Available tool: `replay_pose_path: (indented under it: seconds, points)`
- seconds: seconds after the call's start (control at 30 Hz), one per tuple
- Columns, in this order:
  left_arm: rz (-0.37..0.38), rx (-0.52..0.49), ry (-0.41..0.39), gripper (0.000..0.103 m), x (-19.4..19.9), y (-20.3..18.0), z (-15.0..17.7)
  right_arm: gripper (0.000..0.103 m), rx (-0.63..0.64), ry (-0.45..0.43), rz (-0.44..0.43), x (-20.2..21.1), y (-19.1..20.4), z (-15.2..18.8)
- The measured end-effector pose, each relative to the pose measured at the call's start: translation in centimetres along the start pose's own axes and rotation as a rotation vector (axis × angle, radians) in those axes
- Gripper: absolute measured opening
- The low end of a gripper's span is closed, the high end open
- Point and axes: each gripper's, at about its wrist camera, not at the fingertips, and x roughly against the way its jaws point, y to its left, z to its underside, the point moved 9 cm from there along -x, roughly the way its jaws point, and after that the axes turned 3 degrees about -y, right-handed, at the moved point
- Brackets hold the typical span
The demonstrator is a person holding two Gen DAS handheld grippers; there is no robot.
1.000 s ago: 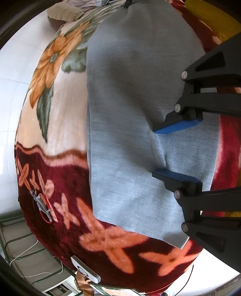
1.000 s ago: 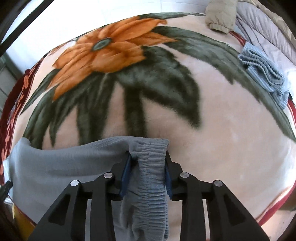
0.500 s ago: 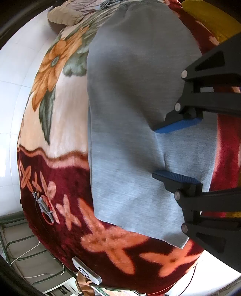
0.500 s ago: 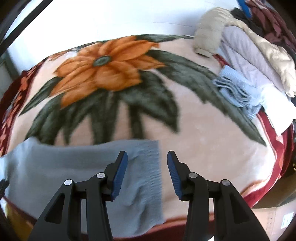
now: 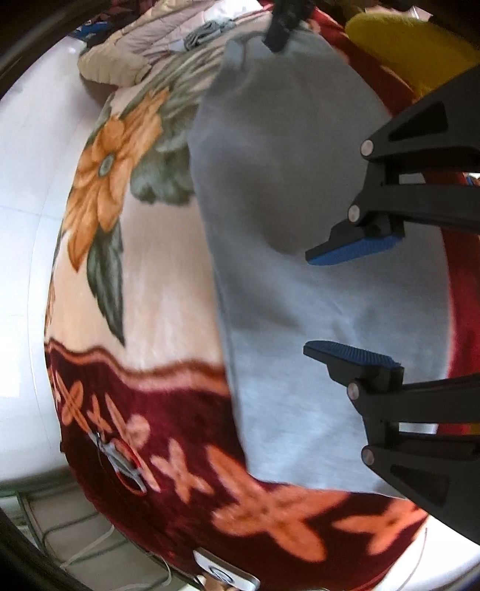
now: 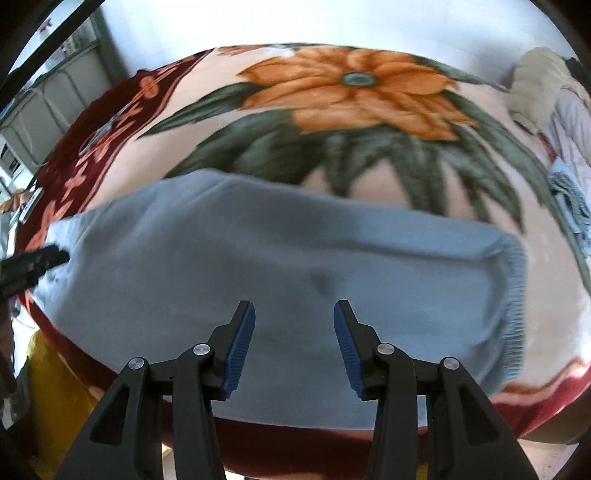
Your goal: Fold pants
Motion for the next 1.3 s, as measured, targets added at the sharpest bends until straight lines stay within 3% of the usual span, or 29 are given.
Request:
replay_pose_path:
  seconds: [0.23, 0.4, 0.67, 1.0, 1.1, 1.3]
  points:
    - [0.119, -0.064, 0.034, 0.047, -1.9, -3.4, -4.1, 0.045, 0.017, 0.078, 0.028, -3.0, 0.8, 2.8]
    - [0.178, -0.136, 0.054, 0.049, -3.8, -6.6, -6.9, 0.046, -0.014, 0.042, 0.003, -3.0, 0.5, 3.5]
    - [0.434, -0.227, 0.138, 0.052, -6.0, -13.9, -9.4, 0.046, -0.033, 0.049, -0.027, -3.1, 0.3, 3.4]
    - [0.487, -0.48, 0.252, 0.052, -8.2, -18.6, -8.5, 0.046, -0.092, 0.083, -0.053, -2.8, 0.1, 2.8]
    - [0.436, -0.469, 0.218, 0.051, -8.9, -18.4, -8.6, 0.046, -0.128, 0.083, -0.087, -2.6, 0.0, 2.5]
    - [0.472, -0.399, 0.262, 0.047, -10.1, -18.7, -8.8, 0.046, -0.131, 0.078, -0.092, -2.7, -0.2, 2.4]
